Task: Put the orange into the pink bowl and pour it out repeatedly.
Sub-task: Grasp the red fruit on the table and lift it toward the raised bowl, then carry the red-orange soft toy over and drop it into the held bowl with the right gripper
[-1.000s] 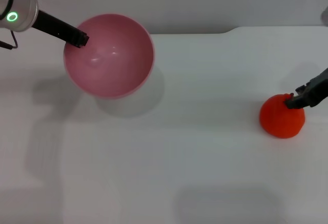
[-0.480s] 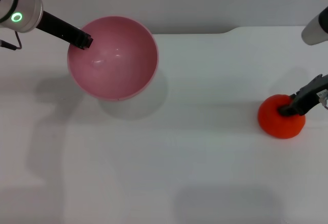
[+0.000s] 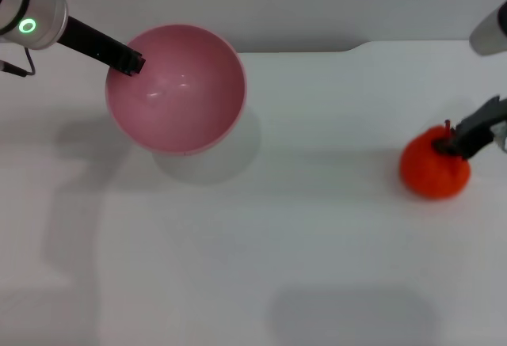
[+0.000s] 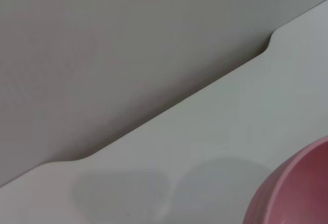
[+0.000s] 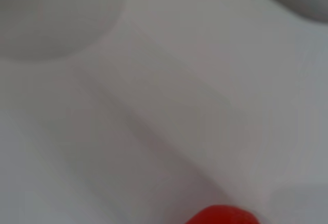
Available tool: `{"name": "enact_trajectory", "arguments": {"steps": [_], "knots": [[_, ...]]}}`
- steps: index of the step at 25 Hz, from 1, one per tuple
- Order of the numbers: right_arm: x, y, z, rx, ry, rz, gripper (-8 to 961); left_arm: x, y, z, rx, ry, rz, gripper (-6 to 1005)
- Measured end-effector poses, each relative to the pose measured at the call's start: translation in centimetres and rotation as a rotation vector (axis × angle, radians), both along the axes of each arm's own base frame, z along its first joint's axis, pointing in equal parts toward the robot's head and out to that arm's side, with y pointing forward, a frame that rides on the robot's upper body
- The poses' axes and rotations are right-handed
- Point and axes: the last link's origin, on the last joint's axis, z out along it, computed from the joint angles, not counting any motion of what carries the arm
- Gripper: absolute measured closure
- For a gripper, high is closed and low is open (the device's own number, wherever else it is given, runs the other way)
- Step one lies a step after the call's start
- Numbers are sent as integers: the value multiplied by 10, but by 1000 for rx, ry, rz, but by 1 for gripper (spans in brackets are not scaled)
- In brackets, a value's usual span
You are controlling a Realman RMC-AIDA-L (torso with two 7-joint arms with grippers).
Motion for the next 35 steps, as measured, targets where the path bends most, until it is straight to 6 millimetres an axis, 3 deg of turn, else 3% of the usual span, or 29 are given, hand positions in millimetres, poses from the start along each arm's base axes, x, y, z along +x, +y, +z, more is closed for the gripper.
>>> {"name": "enact_trajectory", "arguments": {"steps": [3,6,10,11,12,16,22,29,35], "knots": [[-16,2,13,58,31,58,780,1,0,-1,-2,-3,-1,958],[-47,3,30,117,115,154,802,3,0,-6,-20,-9,1,958],[-93,-5,48,133,241,320,838,3,0,-14,-48,-5,6,958],[-118,-12,53,114,314,423,841,4,-1,-18,-59,0,4,958],[-118,-12,53,114,314,423,844,4,-1,-19,-60,0,3,958],[-153,-27,56,58,448,598,857,8,-1,-25,-74,-11,-9,958],[-167,-32,45,-7,502,674,873,12,-2,-28,-82,-20,-15,957],[-167,-27,14,-94,496,714,878,15,-3,-31,-92,-34,-22,957],[-164,-18,-5,-86,495,694,791,16,-4,-34,-104,-27,-29,957]]}}
